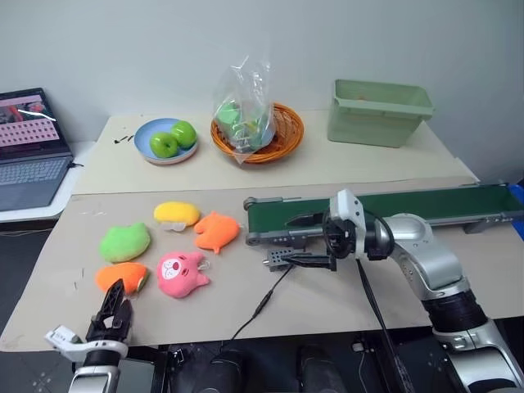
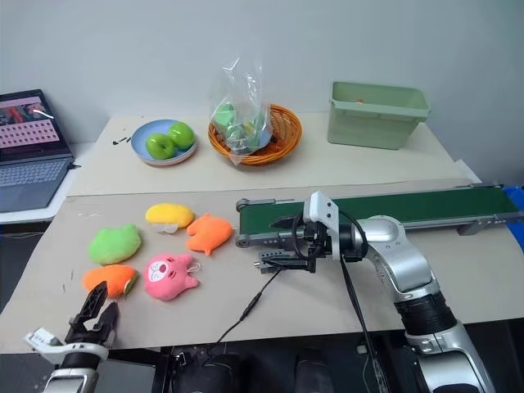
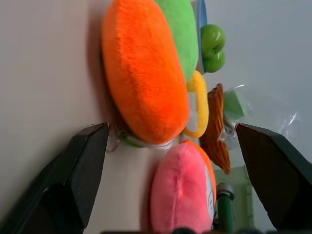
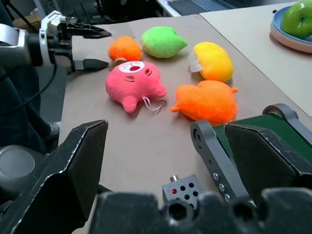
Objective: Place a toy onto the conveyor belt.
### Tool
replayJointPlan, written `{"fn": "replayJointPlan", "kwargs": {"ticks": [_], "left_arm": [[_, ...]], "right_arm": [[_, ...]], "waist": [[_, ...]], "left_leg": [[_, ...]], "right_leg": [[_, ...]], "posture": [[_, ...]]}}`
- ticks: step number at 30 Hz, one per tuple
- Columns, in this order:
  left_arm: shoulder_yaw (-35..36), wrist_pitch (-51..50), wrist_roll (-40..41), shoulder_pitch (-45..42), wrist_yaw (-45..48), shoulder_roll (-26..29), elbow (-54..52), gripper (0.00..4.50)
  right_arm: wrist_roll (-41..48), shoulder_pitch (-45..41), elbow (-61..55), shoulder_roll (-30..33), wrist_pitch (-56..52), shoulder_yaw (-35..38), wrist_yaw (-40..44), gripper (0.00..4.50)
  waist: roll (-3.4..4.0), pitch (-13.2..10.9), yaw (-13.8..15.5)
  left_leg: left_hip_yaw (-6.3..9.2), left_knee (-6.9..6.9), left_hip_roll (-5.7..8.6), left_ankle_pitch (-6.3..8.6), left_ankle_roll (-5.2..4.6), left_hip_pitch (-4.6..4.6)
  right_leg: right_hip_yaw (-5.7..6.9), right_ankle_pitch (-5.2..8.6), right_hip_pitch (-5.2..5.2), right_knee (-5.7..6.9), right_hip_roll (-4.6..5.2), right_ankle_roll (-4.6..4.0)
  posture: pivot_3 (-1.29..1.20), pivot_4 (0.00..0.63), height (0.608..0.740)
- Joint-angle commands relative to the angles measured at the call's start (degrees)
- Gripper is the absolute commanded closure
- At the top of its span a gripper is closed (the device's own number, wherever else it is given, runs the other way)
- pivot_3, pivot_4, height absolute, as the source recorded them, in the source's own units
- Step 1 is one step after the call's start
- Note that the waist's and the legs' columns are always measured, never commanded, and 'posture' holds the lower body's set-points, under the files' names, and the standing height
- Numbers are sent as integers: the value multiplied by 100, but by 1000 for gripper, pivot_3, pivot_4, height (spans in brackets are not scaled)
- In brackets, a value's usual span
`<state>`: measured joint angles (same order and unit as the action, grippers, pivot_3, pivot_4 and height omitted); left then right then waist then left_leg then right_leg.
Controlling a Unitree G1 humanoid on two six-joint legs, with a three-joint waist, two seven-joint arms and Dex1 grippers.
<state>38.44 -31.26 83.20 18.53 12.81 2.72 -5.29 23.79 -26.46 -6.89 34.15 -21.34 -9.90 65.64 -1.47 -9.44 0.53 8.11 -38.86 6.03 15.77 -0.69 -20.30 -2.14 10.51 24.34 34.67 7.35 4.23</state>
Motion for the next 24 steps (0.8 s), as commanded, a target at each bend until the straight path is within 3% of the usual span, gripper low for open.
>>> {"fn": "replayJointPlan", "kwargs": {"ticks": [1,10,22,24], "left_arm": [[34,68,-69,-77,-208,97,63,95],[93,183,107,30,-459,-132,-110,95],[364,507,356,-169,-493,-251,470,95],[381,525,373,-196,-479,-257,531,604]], "right_arm": [[41,-110,-198,48,85,233,-59,0],[-98,-121,-86,74,115,214,-143,0],[-163,-194,-7,29,144,215,-138,0],[-178,-193,-9,34,147,210,-143,0]], "waist": [[0,0,-24],[0,0,-35],[25,12,-55],[31,15,-53]], "left_leg": [[-6,0,-1,2,-2,1],[-19,0,-8,4,-3,6],[-33,8,-31,5,-1,15],[-35,9,-33,5,0,16]], "right_leg": [[-5,1,0,-3,-1,2],[-12,16,-2,-4,-5,29],[-18,14,-8,-9,-27,26],[-18,15,-8,-9,-28,26]], "posture": [[0,150,740],[0,150,740],[0,150,740],[0,150,740]]}}
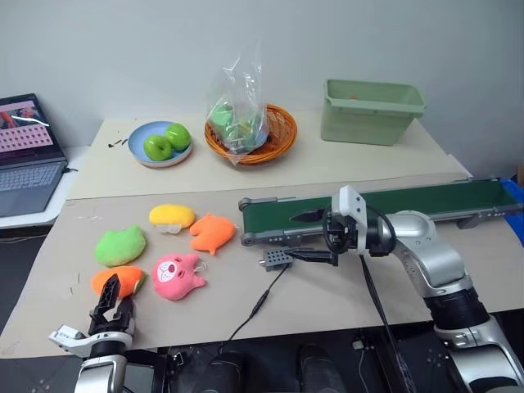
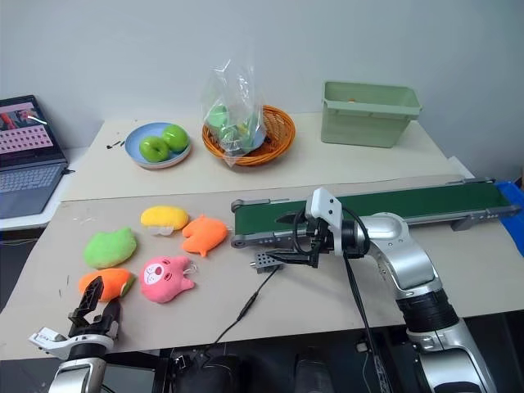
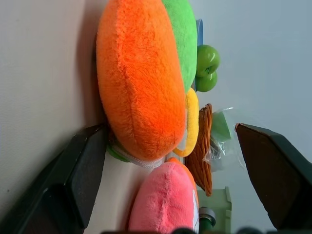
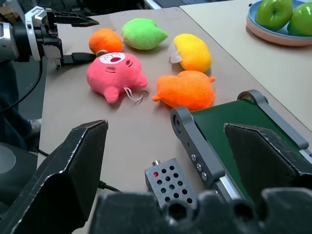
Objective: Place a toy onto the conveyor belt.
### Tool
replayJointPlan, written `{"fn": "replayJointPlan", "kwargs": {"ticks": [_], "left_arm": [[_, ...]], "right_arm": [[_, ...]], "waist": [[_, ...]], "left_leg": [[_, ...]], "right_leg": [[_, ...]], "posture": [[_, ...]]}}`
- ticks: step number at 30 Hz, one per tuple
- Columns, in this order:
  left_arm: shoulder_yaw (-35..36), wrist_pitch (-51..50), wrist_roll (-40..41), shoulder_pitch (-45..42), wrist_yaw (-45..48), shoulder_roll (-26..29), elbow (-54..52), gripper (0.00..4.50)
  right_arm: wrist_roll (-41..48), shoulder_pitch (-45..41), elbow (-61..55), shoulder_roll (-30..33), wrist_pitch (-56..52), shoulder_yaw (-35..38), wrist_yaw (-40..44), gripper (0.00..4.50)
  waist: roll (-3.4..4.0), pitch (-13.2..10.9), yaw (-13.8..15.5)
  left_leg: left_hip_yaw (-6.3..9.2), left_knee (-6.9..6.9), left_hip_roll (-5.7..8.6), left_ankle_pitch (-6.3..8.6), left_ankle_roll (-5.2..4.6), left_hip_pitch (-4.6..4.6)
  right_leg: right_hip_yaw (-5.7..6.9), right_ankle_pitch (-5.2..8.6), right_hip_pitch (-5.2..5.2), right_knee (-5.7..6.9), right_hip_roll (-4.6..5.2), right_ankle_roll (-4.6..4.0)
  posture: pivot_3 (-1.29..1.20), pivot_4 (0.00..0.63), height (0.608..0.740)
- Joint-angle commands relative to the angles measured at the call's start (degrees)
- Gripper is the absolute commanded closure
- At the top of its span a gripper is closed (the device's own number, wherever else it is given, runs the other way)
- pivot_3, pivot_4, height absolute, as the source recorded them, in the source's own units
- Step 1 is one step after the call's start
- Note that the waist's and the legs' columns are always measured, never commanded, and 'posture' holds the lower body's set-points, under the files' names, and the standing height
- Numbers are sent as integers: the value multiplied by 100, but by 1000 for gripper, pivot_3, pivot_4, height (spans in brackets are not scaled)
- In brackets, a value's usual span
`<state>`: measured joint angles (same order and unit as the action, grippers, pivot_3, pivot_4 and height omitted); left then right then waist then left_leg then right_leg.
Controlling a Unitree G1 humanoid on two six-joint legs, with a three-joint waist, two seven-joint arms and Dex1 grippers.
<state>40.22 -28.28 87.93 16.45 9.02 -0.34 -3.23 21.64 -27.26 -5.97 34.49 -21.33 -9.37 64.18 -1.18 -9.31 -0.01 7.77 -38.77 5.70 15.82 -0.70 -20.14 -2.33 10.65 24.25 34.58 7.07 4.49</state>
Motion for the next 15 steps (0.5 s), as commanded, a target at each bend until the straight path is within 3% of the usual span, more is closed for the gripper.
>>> {"fn": "replayJointPlan", "kwargs": {"ticks": [1,7,8,12,15], "left_arm": [[207,230,-98,2,-94,48,350,710],[198,272,-148,-49,43,23,596,2980],[199,276,-159,-57,64,28,632,3125],[228,330,-231,-109,92,70,778,4410],[254,491,-364,-151,-30,63,727,4475]], "right_arm": [[32,-116,-95,-2,149,156,2,0],[-50,-191,73,-28,224,142,-20,0],[-63,-201,96,-27,236,140,-22,0],[-128,-234,213,-38,296,112,-28,0],[-195,-259,306,-69,342,60,-20,0]], "waist": [[3,1,-2],[6,1,-5],[14,1,-2],[73,27,7],[101,43,-3]], "left_leg": [[0,0,0,0,0,0],[-1,0,-15,6,11,-3],[-2,1,-17,6,11,-2],[-6,8,-33,7,13,2],[-13,13,-51,9,16,10]], "right_leg": [[0,0,0,0,0,0],[0,-1,6,-8,-17,-2],[0,-2,5,-9,-18,-4],[-1,-2,2,-9,-35,-11],[-2,-1,0,-9,-53,-13]], "posture": [[0,150,740],[0,150,740],[0,150,740],[0,150,740],[0,150,740]]}}
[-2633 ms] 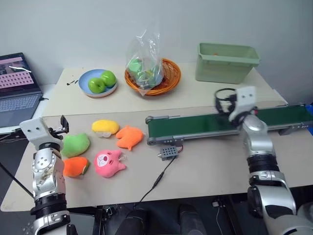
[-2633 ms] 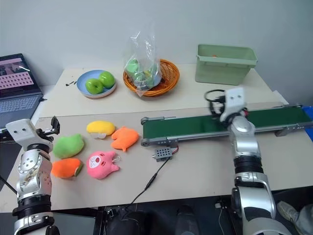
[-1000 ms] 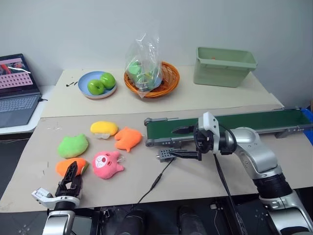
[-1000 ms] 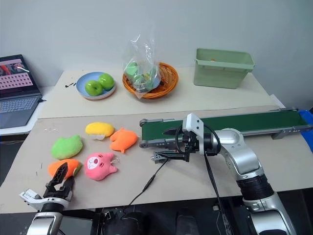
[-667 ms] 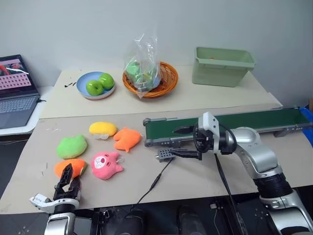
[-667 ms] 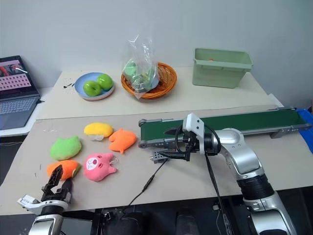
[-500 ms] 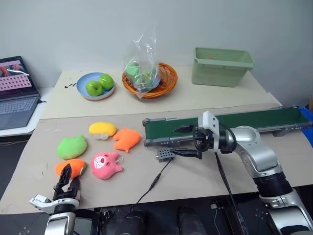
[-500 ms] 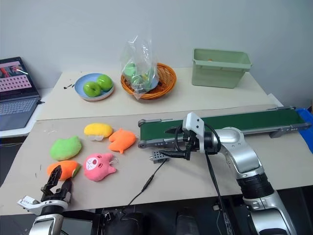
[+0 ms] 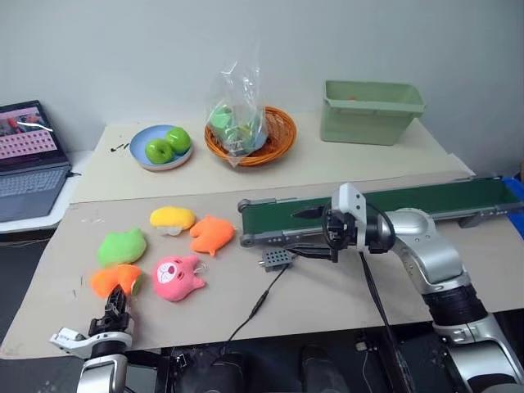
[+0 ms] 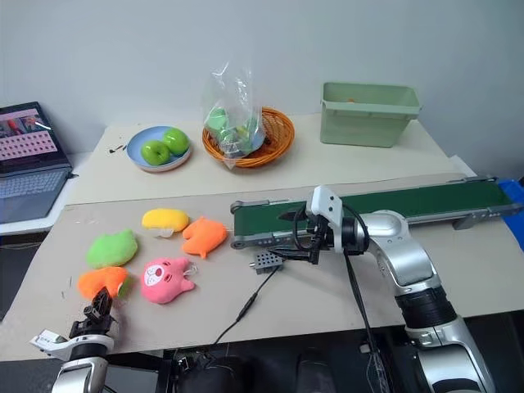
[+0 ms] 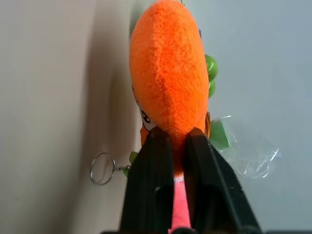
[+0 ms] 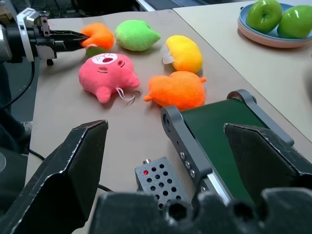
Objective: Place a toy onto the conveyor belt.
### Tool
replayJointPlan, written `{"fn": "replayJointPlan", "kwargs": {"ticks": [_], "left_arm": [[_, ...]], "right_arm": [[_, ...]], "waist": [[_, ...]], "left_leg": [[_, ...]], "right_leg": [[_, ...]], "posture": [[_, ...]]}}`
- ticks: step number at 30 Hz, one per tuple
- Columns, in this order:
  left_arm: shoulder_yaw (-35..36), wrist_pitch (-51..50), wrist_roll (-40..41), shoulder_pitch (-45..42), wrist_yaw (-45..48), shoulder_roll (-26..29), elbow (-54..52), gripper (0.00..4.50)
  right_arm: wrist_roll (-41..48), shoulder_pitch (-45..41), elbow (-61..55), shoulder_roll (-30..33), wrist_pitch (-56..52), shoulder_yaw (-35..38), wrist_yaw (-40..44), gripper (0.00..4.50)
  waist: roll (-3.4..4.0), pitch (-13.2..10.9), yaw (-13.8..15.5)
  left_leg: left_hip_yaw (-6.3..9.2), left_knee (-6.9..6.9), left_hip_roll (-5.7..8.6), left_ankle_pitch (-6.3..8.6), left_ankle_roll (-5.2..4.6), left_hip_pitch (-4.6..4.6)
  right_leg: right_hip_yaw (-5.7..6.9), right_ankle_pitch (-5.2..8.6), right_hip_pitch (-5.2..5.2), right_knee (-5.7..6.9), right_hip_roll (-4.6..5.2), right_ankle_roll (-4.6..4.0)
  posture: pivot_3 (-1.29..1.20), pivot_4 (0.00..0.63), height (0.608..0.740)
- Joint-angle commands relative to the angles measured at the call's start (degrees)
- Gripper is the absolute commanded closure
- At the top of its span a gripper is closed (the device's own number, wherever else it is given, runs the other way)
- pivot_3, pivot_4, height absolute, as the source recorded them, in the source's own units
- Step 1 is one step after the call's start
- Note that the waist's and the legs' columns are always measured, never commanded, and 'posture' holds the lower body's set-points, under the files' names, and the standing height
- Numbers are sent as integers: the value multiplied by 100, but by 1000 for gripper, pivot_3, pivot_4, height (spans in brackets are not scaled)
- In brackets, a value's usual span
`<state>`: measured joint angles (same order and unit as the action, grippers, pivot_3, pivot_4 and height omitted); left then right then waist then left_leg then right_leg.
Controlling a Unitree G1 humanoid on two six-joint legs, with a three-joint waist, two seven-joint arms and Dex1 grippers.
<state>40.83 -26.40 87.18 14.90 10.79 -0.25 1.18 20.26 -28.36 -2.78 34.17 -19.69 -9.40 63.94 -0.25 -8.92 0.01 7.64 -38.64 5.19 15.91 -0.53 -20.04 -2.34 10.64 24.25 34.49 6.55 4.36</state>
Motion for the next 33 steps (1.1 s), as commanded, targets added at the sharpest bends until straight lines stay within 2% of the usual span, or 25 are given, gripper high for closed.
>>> {"fn": "replayJointPlan", "kwargs": {"ticks": [1,2,4,7,8,11,15,17,19,21,23,27,33], "left_arm": [[175,391,-403,1,-333,37,148,4475],[143,484,-551,1,-473,16,-17,4475],[27,1004,-1486,-27,-1143,-29,-470,4475],[-467,1568,-3762,-81,-2405,147,-1470,4475],[-625,1617,-4226,-109,-2606,202,-1731,4475],[-1824,1476,-6986,-387,-3159,1192,-2496,4475],[-3256,1119,-9914,-1210,-3421,2338,-3024,4475],[-4208,1113,-11649,-1780,-3102,2970,-2960,4475],[-4951,1306,-12725,-2211,-2762,3335,-2654,4475],[-5874,2143,-14053,-2643,-2638,3865,-2104,4475],[-6431,2953,-14732,-3040,-2880,4218,-1484,4475],[-6803,4061,-14966,-3826,-3336,4494,-95,4475],[-7350,5125,-15377,-4861,-3815,4432,1819,4475]], "right_arm": [[-88,-165,27,-46,201,36,10,0],[-111,-178,62,-57,221,20,17,0],[-139,-207,125,-80,242,13,47,0],[-192,-255,252,-92,288,11,89,0],[-202,-266,278,-98,296,15,100,0],[-278,-298,398,-130,337,7,83,0],[-324,-282,410,-194,343,23,24,0],[-326,-227,351,-209,335,38,-7,0],[-326,-178,302,-211,328,57,-44,0],[-319,-130,228,-226,293,87,-122,0],[-280,-87,160,-240,250,154,-205,0],[-261,-25,58,-244,239,198,-312,0],[-194,162,-180,-263,189,347,-533,0]], "waist": [[10,5,-12],[13,7,-25],[16,9,-72],[-37,-14,-90],[-64,-25,-82],[-97,-41,-24],[-100,-44,134],[-99,-44,127],[-99,-44,91],[-98,-44,38],[-98,-44,3],[-99,-46,-67],[-99,-45,-49]], "left_leg": [[-2,5,-5,0,1,5],[-5,11,-9,0,1,10],[-9,22,-16,-3,6,18],[-8,29,-17,0,23,21],[-7,30,-20,1,26,12],[-7,29,-10,2,26,-4],[-22,31,-3,-4,35,-19],[-27,33,-3,-4,37,-19],[-38,38,4,-4,36,-18],[-39,46,0,-3,34,-16],[-48,67,-3,-1,42,-17],[-40,88,-22,-6,56,-39],[-39,74,-11,-8,54,-80]], "right_leg": [[0,0,0,0,-4,0],[0,0,-2,0,-8,-1],[-1,1,-2,0,-13,-2],[-12,-7,-1,-17,-17,-16],[-13,-19,0,-40,-24,-30],[-13,-53,13,-51,-20,-78],[0,-59,27,-48,-26,-86],[2,-60,26,-50,-27,-86],[1,-59,26,-49,-29,-85],[0,-59,29,-49,-29,-85],[-2,-62,56,-46,-34,-90],[-2,-74,115,-38,-36,-111],[-2,-87,151,-35,-24,-104]], "posture": [[0,150,740],[0,150,740],[0,150,740],[0,150,740],[0,150,740],[0,150,740],[0,150,740],[0,150,740],[0,150,740],[0,150,740],[0,150,740],[0,150,740],[0,150,740]]}}
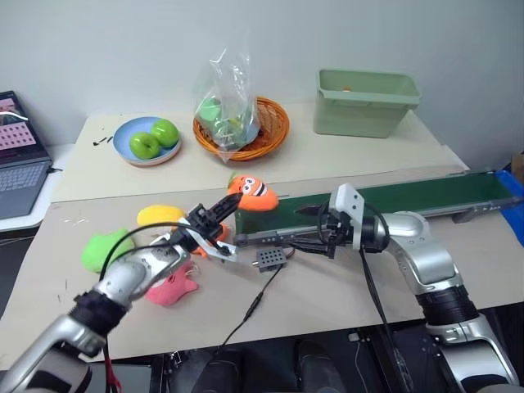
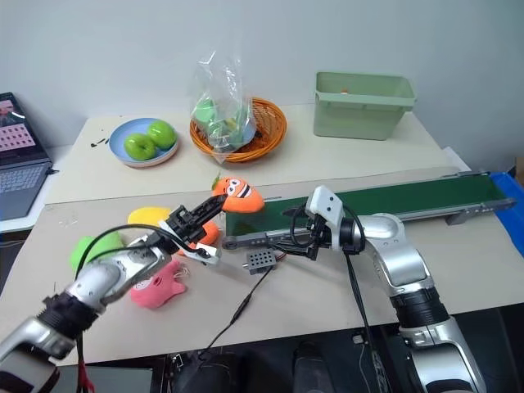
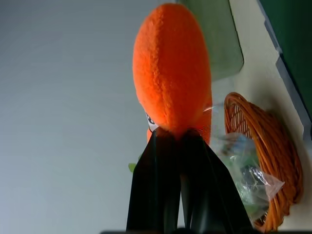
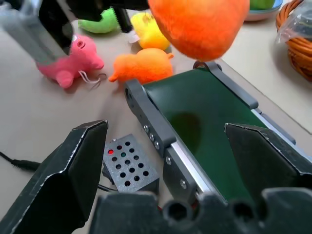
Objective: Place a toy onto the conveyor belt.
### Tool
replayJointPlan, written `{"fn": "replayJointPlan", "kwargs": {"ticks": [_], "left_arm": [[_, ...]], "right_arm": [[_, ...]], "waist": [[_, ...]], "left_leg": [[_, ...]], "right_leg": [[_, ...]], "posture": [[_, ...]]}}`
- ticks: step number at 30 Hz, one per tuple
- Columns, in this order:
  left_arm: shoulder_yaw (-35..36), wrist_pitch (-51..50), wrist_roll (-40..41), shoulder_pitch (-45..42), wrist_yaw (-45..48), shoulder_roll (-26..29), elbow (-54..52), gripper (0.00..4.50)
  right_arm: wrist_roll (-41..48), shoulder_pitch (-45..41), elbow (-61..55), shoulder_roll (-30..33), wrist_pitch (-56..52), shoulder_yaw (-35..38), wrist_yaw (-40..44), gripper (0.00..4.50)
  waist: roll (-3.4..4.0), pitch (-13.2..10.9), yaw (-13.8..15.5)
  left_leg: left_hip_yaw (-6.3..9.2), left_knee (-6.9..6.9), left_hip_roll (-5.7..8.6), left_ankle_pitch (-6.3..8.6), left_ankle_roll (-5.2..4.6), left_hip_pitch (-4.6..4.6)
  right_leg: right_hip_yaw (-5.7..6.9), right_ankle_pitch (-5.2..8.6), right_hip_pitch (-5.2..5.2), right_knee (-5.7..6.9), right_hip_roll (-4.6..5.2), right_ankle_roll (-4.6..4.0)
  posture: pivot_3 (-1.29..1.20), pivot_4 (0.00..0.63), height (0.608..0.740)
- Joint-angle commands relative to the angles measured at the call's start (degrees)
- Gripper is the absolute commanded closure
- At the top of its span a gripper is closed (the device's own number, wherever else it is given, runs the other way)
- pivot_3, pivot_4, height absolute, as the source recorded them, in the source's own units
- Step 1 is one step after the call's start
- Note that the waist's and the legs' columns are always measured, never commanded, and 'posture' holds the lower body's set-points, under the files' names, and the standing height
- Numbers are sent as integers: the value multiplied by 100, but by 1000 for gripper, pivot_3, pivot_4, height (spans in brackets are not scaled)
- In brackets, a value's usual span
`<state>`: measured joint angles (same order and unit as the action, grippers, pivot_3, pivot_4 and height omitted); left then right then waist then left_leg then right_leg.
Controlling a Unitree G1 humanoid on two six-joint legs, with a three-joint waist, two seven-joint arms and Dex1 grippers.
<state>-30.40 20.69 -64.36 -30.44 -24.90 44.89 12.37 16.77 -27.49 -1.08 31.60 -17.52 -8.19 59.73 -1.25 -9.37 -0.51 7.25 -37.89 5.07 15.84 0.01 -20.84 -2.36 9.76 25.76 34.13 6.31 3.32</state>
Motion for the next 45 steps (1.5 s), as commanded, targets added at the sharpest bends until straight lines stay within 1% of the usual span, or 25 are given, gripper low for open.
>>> {"fn": "replayJointPlan", "kwargs": {"ticks": [1,4,6,7,10,11,12,19,28,29,30,32,33,35,36,38,40,42,43,45], "left_arm": [[-284,495,-263,-426,-277,-122,891,4475],[-436,778,-298,-625,-380,-268,1259,4475],[-481,907,-257,-664,-348,-354,1418,4475],[-505,973,-200,-666,-275,-412,1529,4475],[-478,1116,-62,-596,-156,-514,1694,4475],[-468,1136,-64,-586,-158,-517,1699,4475],[-443,1162,-41,-575,-173,-517,1699,4475],[-251,1084,249,-532,85,-509,1748,2035],[126,999,612,-159,512,-259,1204,2035],[265,971,743,-51,599,-161,1091,2035],[473,894,964,84,713,-84,965,2035],[1017,648,1706,417,1101,-56,687,2035],[1296,485,2131,585,1328,-120,522,2035],[2083,-231,3366,1014,1847,-513,-7,2035],[2517,-699,4056,1238,2052,-810,-366,2035],[3245,-1637,5147,1596,2266,-1475,-1132,2035],[3926,-2561,6131,1789,2111,-2285,-1794,2035],[4387,-3239,6768,1855,1911,-2901,-2216,2035],[4589,-3407,6984,1902,1761,-3184,-2370,2035],[4890,-3622,7302,1951,1567,-3567,-2595,2035]], "right_arm": [[175,101,-401,-6,-49,236,-139,0],[184,159,-511,11,-92,275,-235,0],[191,162,-541,14,-121,286,-263,0],[197,153,-543,17,-131,290,-269,0],[197,92,-522,9,-139,295,-276,0],[192,71,-505,3,-143,297,-280,0],[187,54,-489,-1,-144,298,-282,0],[171,-16,-398,-34,-96,248,-226,0],[133,-95,-221,-100,-2,187,-123,0],[118,-117,-192,-124,10,166,-119,0],[94,-133,-166,-144,31,145,-115,0],[75,-134,-148,-167,49,135,-102,0],[82,-120,-160,-161,47,143,-93,0],[86,-76,-192,-144,41,153,-90,0],[88,-55,-211,-136,21,154,-95,0],[91,-12,-251,-107,-10,169,-108,0],[89,28,-281,-67,-45,186,-122,0],[79,56,-302,-34,-61,189,-133,0],[92,75,-341,-21,-91,195,-146,0],[152,119,-452,0,-177,215,-159,0]], "waist": [[0,0,4],[0,0,-6],[0,0,-12],[0,0,-17],[0,0,-22],[0,0,-23],[0,0,-23],[-1,0,-20],[-1,0,-51],[-1,0,-43],[-1,0,-51],[0,0,-59],[0,0,-60],[0,0,-51],[0,0,-49],[0,0,-40],[-1,1,-31],[-4,2,-19],[-5,3,-21],[-6,3,-21]], "left_leg": [[-3,-1,6,-1,-2,-3],[-9,-14,12,-2,-1,-28],[-20,-34,12,-24,37,-42],[-24,-36,11,-23,37,-42],[-38,-44,10,-16,25,-40],[-46,-48,10,2,-7,-40],[-48,-50,10,6,-14,-40],[-79,-103,7,11,-22,-27],[-99,-105,4,13,-26,-24],[-98,-105,4,14,-26,-25],[-98,-106,3,14,-26,-25],[-94,-106,-4,14,-26,-23],[-91,-105,-7,14,-26,-22],[-87,-106,-9,14,-27,-22],[-84,-106,-10,15,-28,-22],[-72,-114,-8,18,-35,-25],[-72,-121,-6,20,-38,-26],[-72,-130,-6,21,-38,-26],[-71,-133,-8,20,-37,-25],[-75,-133,-7,19,-35,-22]], "right_leg": [[0,-2,2,-1,2,3],[1,-4,30,5,4,6],[2,-5,46,13,3,6],[3,-5,46,17,4,6],[1,-5,45,51,8,7],[2,-5,46,57,9,7],[2,-5,46,61,9,7],[0,-12,37,86,13,7],[-3,-19,48,88,13,4],[-2,-19,48,88,13,4],[-3,-19,48,88,14,4],[-3,-21,48,89,13,2],[-4,-21,49,90,14,2],[-4,-21,50,93,16,1],[-4,-21,50,91,18,2],[-4,-23,50,92,24,4],[-7,-25,48,91,27,8],[-7,-29,44,90,27,12],[-5,-31,41,89,24,10],[-7,-35,38,89,23,8]], "posture": [[0,150,740],[0,150,740],[0,150,740],[0,150,740],[0,150,740],[0,150,740],[0,150,740],[0,150,740],[0,150,740],[0,150,740],[0,150,740],[0,150,740],[0,150,740],[0,150,740],[0,150,740],[0,150,740],[0,150,740],[0,150,740],[0,150,740],[0,150,740]]}}
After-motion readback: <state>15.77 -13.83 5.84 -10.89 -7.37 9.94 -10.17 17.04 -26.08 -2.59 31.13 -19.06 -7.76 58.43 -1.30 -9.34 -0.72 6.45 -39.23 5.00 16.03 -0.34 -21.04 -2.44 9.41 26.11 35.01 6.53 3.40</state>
